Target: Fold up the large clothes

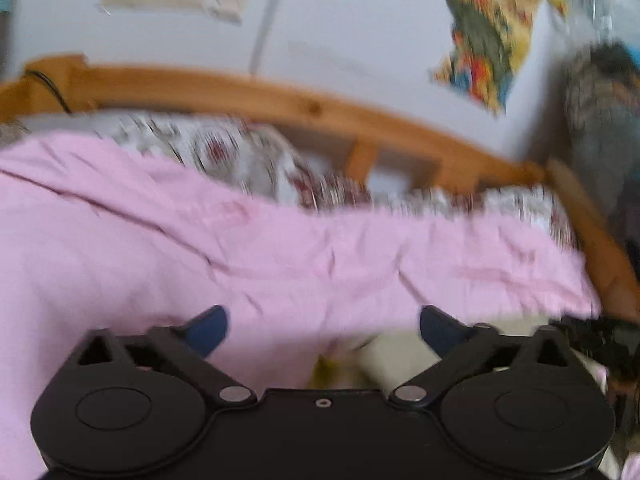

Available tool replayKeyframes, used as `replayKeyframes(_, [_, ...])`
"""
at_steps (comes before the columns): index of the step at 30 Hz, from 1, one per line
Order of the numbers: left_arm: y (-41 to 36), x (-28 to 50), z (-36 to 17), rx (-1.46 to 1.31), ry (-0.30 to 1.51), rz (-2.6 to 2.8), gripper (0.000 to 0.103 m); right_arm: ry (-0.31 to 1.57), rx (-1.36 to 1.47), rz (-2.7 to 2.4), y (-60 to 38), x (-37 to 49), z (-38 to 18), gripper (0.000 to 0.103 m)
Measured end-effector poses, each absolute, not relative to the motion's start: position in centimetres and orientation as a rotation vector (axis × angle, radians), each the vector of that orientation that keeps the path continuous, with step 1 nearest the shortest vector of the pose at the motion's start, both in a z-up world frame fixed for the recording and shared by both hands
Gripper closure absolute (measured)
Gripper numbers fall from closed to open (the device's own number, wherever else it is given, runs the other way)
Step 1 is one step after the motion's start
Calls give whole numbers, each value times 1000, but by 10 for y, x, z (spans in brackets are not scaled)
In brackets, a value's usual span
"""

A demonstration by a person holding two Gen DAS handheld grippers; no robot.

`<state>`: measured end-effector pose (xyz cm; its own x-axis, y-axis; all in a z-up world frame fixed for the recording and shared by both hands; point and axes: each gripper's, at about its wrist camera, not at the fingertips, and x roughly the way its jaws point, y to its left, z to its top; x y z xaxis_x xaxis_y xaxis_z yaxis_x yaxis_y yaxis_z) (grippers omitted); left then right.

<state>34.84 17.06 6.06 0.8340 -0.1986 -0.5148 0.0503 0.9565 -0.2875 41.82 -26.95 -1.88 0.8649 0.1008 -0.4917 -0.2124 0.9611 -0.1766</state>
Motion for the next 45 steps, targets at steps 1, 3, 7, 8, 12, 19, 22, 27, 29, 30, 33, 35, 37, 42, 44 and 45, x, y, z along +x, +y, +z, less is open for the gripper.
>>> replayKeyframes(1, [174,347,64,-290,553,-127,1,504,-220,158,-274,423,-13,71])
replayKeyframes(3, [174,344,70,-293,544,-87,1,501,-206,128,-286,421,-7,68])
replayKeyframes(7, [156,328,74,-232,508,-62,1,454,-108,72,-324,413,11,26])
replayKeyframes(8, [148,321,72,-211,498,-67,1,445,-82,57,-333,408,15,20])
replayKeyframes(12, [107,294,51,-167,491,-98,1,413,-26,93,-345,375,23,0])
replayKeyframes(19, [20,284,-4,-141,449,-62,1,376,-114,238,-269,316,-19,0])
replayKeyframes(22, [-4,305,-22,-28,468,81,1,317,-288,235,-222,319,-34,0])
replayKeyframes(27, [9,337,-61,10,534,156,1,294,-419,94,-200,358,-59,0])
replayKeyframes(29, [24,344,-69,-66,554,148,1,302,-379,55,-211,371,-69,0])
replayKeyframes(30, [30,348,-71,-92,563,146,1,307,-346,47,-220,378,-76,0])
replayKeyframes(33, [44,354,-73,-103,581,129,1,357,-250,60,-239,393,-84,1])
replayKeyframes(35, [61,352,-74,-117,567,103,1,343,-255,60,-247,394,-81,1])
replayKeyframes(37, [84,353,-77,-153,558,125,0,318,-294,16,-257,393,-80,1])
replayKeyframes(42, [130,345,-75,-309,531,164,2,398,-177,-123,-314,415,-75,1])
replayKeyframes(44, [120,335,-58,-238,531,253,2,377,-160,-168,-311,406,-56,3])
replayKeyframes(45, [111,327,-49,-215,508,260,1,351,-136,-142,-304,393,-45,3])
